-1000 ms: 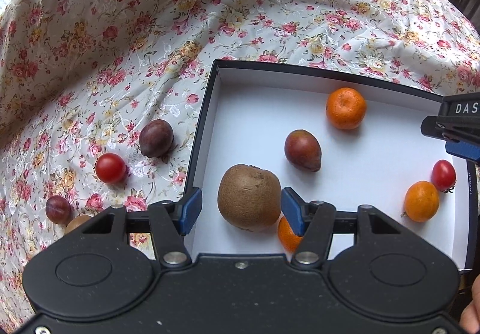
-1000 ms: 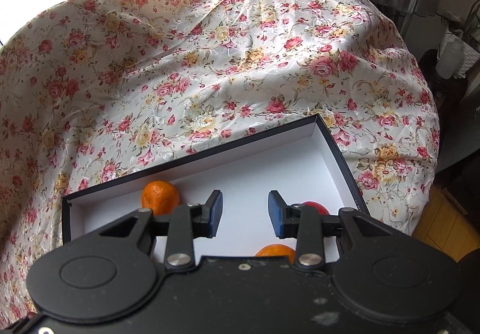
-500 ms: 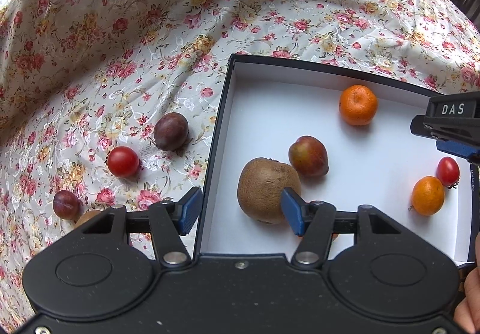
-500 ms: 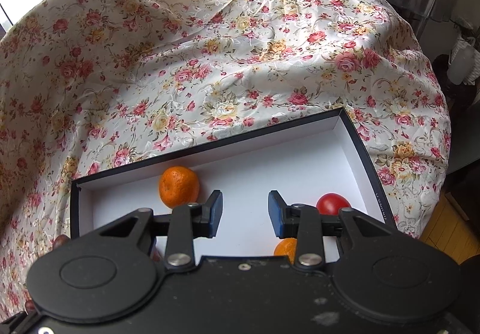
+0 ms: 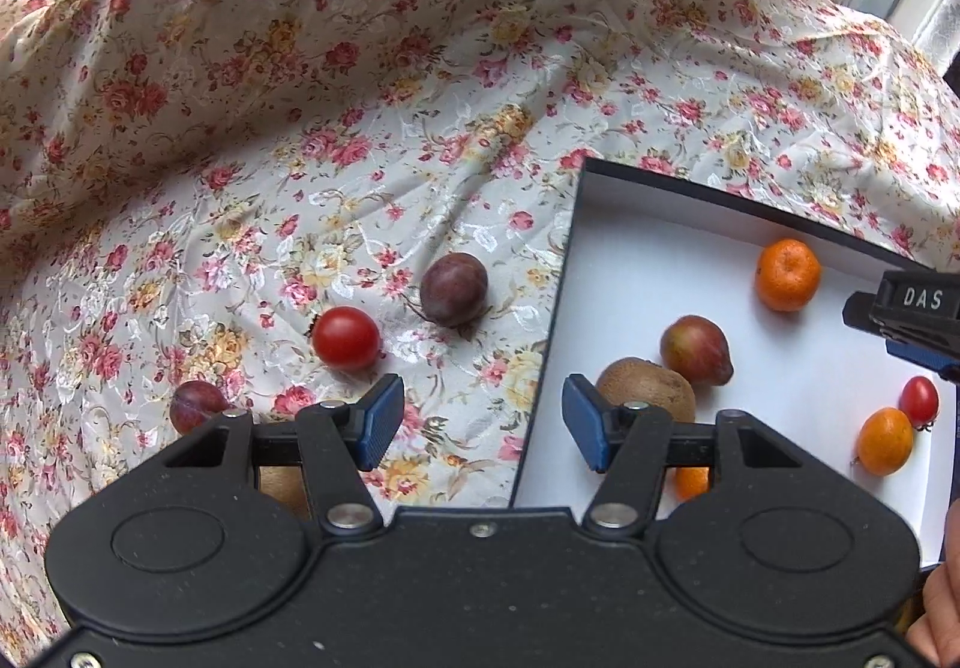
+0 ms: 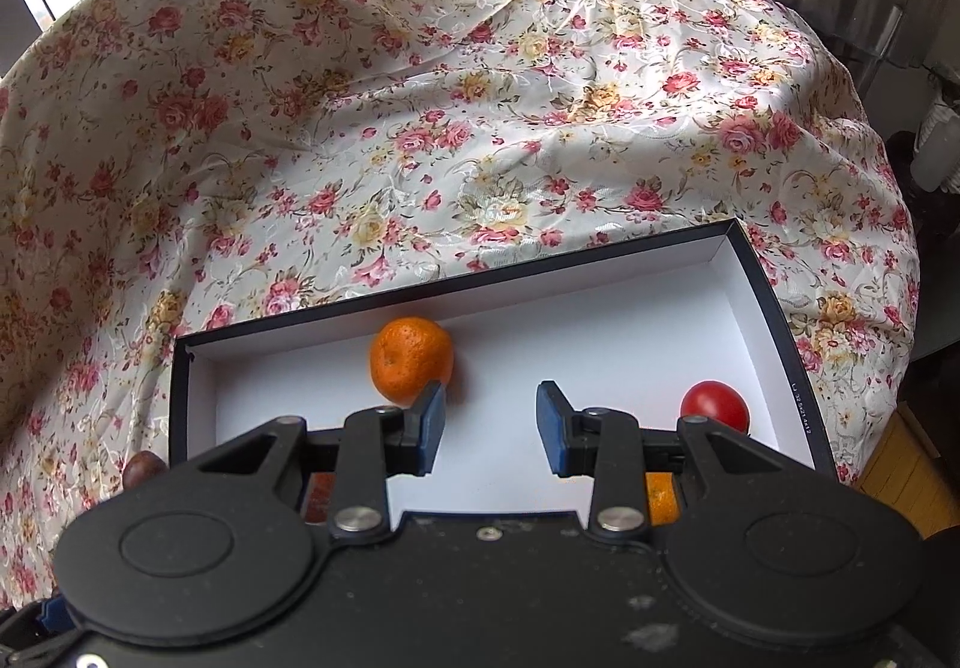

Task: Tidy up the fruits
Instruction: 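Withdraw both open tools from the box toward the remaining fruit, then close left tool on a dark red plum while right tool grasps another plum, then carry both held plums over the white box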

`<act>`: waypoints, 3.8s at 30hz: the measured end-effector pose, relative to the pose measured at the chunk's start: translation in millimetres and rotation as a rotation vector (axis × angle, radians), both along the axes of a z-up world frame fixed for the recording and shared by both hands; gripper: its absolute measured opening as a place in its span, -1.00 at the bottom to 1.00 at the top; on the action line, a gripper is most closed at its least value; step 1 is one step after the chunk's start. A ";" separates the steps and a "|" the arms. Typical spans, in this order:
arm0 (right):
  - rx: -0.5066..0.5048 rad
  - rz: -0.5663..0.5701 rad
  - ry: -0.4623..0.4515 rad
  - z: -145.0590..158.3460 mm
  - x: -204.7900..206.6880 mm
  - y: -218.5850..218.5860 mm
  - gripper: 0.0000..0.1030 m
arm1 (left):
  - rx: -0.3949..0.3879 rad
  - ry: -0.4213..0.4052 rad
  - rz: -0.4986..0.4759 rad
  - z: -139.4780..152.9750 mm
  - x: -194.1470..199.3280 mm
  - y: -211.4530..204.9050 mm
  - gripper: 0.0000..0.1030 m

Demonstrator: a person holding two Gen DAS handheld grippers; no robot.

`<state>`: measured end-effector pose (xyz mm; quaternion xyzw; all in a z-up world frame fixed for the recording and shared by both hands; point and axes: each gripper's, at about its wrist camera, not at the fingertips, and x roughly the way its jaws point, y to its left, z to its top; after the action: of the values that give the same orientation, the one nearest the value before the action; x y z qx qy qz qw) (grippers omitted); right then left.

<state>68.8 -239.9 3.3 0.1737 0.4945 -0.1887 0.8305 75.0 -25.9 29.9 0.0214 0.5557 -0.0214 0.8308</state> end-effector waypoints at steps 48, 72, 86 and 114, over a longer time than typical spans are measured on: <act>0.104 0.306 -0.029 -42.2 60.3 196.7 -0.29 | -0.103 0.065 0.470 -42.4 -4.1 223.7 0.22; 0.167 0.321 -0.091 -16.2 46.4 195.0 -0.30 | -0.146 0.033 0.329 -44.0 3.7 190.2 0.30; 0.176 0.335 -0.137 -3.2 35.3 182.9 -0.30 | -0.169 0.041 0.356 -54.1 8.6 186.0 0.29; 0.131 0.376 -0.149 4.6 24.5 178.1 -0.30 | -0.171 -0.004 0.455 -48.2 11.8 185.9 -0.09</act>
<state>93.2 -61.7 7.9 0.1452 0.4664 0.0156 0.8724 86.8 160.0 -18.3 -0.1746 0.5408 0.1196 0.8141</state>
